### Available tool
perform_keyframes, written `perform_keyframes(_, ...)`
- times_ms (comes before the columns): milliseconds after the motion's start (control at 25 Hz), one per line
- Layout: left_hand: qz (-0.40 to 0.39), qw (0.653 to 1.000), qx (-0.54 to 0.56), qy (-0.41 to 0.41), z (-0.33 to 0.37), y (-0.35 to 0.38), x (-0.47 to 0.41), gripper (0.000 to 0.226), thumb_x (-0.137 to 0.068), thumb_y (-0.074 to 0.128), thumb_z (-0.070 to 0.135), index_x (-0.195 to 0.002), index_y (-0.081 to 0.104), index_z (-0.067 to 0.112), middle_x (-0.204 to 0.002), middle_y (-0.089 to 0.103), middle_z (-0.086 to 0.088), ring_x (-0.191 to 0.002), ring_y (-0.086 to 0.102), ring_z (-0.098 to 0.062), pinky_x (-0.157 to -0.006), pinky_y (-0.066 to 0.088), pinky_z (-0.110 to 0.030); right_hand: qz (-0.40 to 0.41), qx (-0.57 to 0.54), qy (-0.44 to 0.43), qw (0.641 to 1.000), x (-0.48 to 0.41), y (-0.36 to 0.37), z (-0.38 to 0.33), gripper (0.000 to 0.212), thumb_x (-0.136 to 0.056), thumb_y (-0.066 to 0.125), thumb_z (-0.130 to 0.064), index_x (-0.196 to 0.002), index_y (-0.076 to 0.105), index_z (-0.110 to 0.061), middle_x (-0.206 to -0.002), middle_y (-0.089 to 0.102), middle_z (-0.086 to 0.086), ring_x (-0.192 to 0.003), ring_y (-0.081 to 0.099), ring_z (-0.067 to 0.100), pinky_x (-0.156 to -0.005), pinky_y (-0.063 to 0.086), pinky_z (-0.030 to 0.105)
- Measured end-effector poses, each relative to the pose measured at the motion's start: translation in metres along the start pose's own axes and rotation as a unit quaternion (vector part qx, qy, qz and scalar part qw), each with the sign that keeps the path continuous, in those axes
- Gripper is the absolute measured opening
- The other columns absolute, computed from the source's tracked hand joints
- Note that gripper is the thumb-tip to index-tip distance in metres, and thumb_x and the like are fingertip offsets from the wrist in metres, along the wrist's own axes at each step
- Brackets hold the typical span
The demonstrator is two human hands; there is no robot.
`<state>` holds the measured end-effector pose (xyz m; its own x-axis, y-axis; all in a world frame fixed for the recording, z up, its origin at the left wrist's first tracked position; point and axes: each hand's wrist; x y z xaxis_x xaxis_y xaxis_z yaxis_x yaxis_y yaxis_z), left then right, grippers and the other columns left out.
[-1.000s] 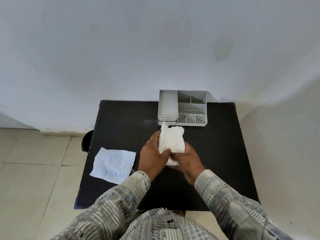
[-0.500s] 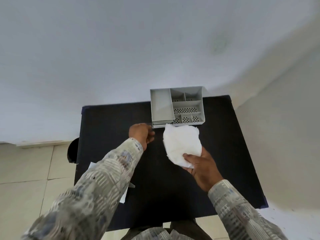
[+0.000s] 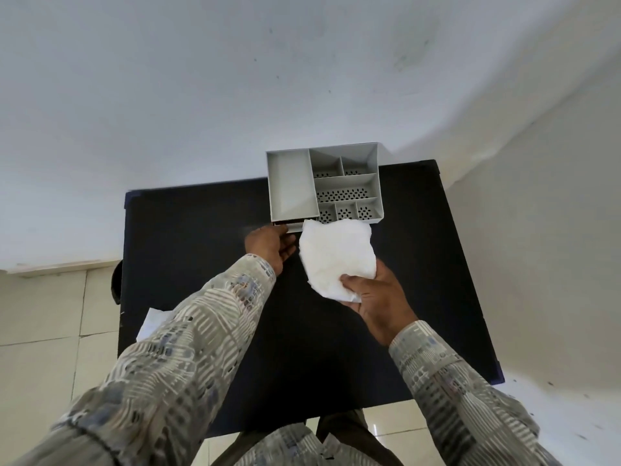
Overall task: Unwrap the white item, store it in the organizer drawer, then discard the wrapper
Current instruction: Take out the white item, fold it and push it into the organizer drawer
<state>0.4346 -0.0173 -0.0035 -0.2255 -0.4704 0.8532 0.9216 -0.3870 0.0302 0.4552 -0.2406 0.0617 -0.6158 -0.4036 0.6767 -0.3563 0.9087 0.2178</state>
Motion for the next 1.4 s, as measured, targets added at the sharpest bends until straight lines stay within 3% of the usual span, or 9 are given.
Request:
perform_keyframes(80, 0.017, 1.0, -0.006, 0.008, -0.013, -0.008, 0.006, 0.014, -0.094, 0.069, 0.002, -0.108, 0.071, 0.0, -0.092, 0.078, -0.017, -0.064, 0.071, -0.02, -0.056, 0.063, -0.034, -0.006, -0.001, 0.007, 1.0, -0.003, -0.003, -0.001, 0.052, -0.096, 0.064, 0.008, -0.14, 0.062, -0.019, -0.129, 0.077, 0.004, -0.118, 0.074, 0.027, -0.083, 0.065, 0.044)
perform_keyframes(200, 0.032, 0.999, -0.033, 0.018, -0.04, -0.027, 0.022, 0.033, -0.089, 0.071, 0.005, -0.121, 0.068, -0.002, -0.108, 0.081, -0.023, -0.066, 0.073, -0.022, -0.071, 0.069, -0.043, -0.009, -0.005, 0.018, 1.0, -0.007, -0.006, -0.001, 0.054, -0.095, 0.064, 0.008, -0.142, 0.061, -0.018, -0.131, 0.075, 0.006, -0.121, 0.072, 0.029, -0.084, 0.065, 0.045)
perform_keyframes(400, 0.028, 0.999, -0.038, 0.013, -0.073, -0.047, 0.051, 0.013, -0.093, 0.065, 0.002, -0.103, 0.061, 0.01, -0.105, 0.078, -0.022, -0.068, 0.069, -0.024, -0.094, 0.062, -0.057, -0.023, 0.004, 0.025, 0.999, -0.014, -0.001, -0.004, 0.056, -0.095, 0.064, 0.008, -0.143, 0.06, -0.019, -0.132, 0.074, 0.006, -0.12, 0.072, 0.029, -0.08, 0.065, 0.041)
perform_keyframes(760, 0.013, 0.998, -0.061, -0.009, -0.073, -0.053, 0.053, 0.01, -0.092, 0.064, 0.009, -0.102, 0.067, 0.01, -0.109, 0.078, -0.018, -0.083, 0.073, -0.028, -0.092, 0.063, -0.052, -0.041, 0.002, 0.032, 0.999, -0.016, 0.009, -0.004, 0.057, -0.095, 0.063, 0.012, -0.142, 0.06, -0.02, -0.13, 0.074, 0.006, -0.113, 0.074, 0.024, -0.076, 0.066, 0.039)
perform_keyframes(920, 0.128, 0.981, -0.116, 0.09, -0.072, -0.063, 0.062, 0.034, -0.089, 0.069, 0.049, -0.097, 0.063, 0.016, -0.092, 0.072, -0.008, -0.087, 0.074, -0.033, -0.087, 0.063, -0.053, -0.05, 0.0, 0.036, 0.998, -0.019, 0.011, -0.001, 0.059, -0.094, 0.064, 0.011, -0.144, 0.058, -0.019, -0.132, 0.073, 0.007, -0.116, 0.073, 0.027, -0.077, 0.066, 0.04)
perform_keyframes(1000, 0.054, 0.993, -0.056, 0.083, -0.064, -0.064, 0.076, 0.04, -0.095, 0.066, 0.054, -0.109, 0.065, 0.017, -0.093, 0.073, -0.009, -0.077, 0.071, -0.028, -0.081, 0.065, -0.054, -0.061, 0.005, 0.034, 0.998, -0.02, 0.017, 0.0, 0.058, -0.094, 0.064, 0.011, -0.144, 0.058, -0.018, -0.132, 0.073, 0.008, -0.114, 0.074, 0.028, -0.077, 0.067, 0.041)
perform_keyframes(1120, -0.067, 0.989, -0.091, 0.096, -0.054, -0.061, 0.09, 0.033, -0.095, 0.078, 0.028, -0.121, 0.069, 0.008, -0.102, 0.08, -0.011, -0.081, 0.08, -0.027, -0.069, 0.067, -0.045, -0.067, 0.045, 0.027, 0.996, -0.026, 0.03, 0.0, 0.052, -0.095, 0.066, 0.005, -0.142, 0.058, -0.017, -0.131, 0.073, 0.011, -0.113, 0.074, 0.03, -0.079, 0.067, 0.043)
perform_keyframes(1200, -0.027, 0.98, -0.131, 0.146, -0.052, -0.058, 0.088, 0.028, -0.09, 0.082, 0.01, -0.116, 0.07, 0.009, -0.103, 0.08, -0.012, -0.088, 0.082, -0.028, -0.066, 0.067, -0.04, -0.06, 0.144, 0.019, 0.988, -0.03, 0.034, -0.003, 0.049, -0.096, 0.07, -0.007, -0.141, 0.057, -0.019, -0.132, 0.07, 0.009, -0.114, 0.073, 0.029, -0.081, 0.067, 0.044)
perform_keyframes(1400, 0.057, 0.942, -0.252, 0.215, -0.044, -0.058, 0.078, 0.033, -0.085, 0.084, 0.006, -0.099, 0.056, 0.016, -0.096, 0.07, -0.009, -0.077, 0.076, -0.021, -0.059, 0.068, -0.04, -0.008, 0.311, -0.001, 0.95, -0.037, 0.026, -0.004, 0.046, -0.097, 0.07, -0.017, -0.141, 0.058, -0.027, -0.125, 0.065, 0.0, -0.109, 0.068, 0.023, -0.078, 0.068, 0.046)
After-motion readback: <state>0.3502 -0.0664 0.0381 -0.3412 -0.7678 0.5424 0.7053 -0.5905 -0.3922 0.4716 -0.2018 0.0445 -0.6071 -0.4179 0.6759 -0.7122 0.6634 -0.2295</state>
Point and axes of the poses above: each hand's wrist, its own x-axis away from the middle knuckle, its own y-axis out of the palm, z = x × y
